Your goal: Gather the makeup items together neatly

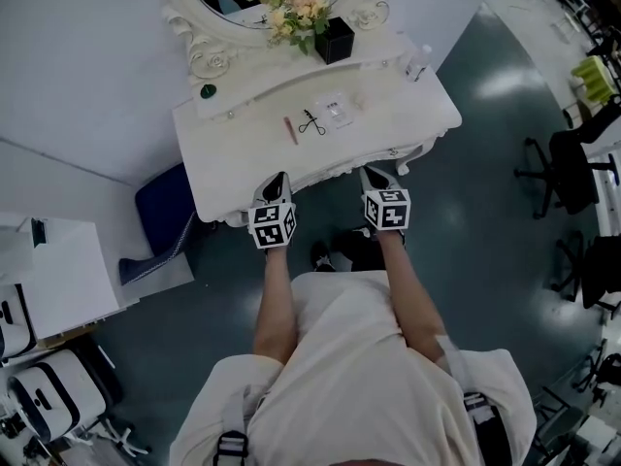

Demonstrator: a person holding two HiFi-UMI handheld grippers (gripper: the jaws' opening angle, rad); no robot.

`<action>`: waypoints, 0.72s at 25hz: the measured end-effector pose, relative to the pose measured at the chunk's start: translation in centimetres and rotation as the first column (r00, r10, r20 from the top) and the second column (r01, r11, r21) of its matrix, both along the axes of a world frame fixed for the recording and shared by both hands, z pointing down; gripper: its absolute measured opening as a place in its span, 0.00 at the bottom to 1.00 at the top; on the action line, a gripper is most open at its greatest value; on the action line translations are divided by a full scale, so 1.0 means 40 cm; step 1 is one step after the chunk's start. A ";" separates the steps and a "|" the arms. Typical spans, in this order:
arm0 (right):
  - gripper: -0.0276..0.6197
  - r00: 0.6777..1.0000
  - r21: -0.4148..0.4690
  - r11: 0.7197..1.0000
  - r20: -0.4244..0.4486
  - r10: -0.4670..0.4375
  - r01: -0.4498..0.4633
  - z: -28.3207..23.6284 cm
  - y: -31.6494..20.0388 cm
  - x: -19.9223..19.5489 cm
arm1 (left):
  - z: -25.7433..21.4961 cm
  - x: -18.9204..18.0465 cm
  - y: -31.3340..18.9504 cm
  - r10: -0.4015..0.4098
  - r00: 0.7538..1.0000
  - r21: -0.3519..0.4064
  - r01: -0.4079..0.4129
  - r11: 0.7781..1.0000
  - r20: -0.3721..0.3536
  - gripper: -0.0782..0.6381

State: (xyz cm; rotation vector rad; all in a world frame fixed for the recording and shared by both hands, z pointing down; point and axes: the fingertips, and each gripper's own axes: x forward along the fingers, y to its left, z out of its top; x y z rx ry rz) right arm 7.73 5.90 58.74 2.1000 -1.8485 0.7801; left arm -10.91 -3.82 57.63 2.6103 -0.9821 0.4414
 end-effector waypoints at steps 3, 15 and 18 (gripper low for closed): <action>0.10 1.000 -0.005 1.000 0.005 -0.012 0.012 -0.002 0.006 -0.007 | 0.004 0.000 -0.010 -0.013 1.000 -0.007 0.013 1.000 0.002 0.13; 0.10 1.000 0.006 1.000 -0.012 -0.021 0.021 -0.008 0.017 -0.011 | 0.015 0.016 -0.011 0.007 1.000 -0.009 -0.007 1.000 0.030 0.13; 0.10 1.000 0.007 1.000 0.001 -0.013 0.013 -0.005 0.021 -0.008 | 0.017 0.022 -0.008 0.016 0.999 -0.010 -0.016 1.000 0.030 0.13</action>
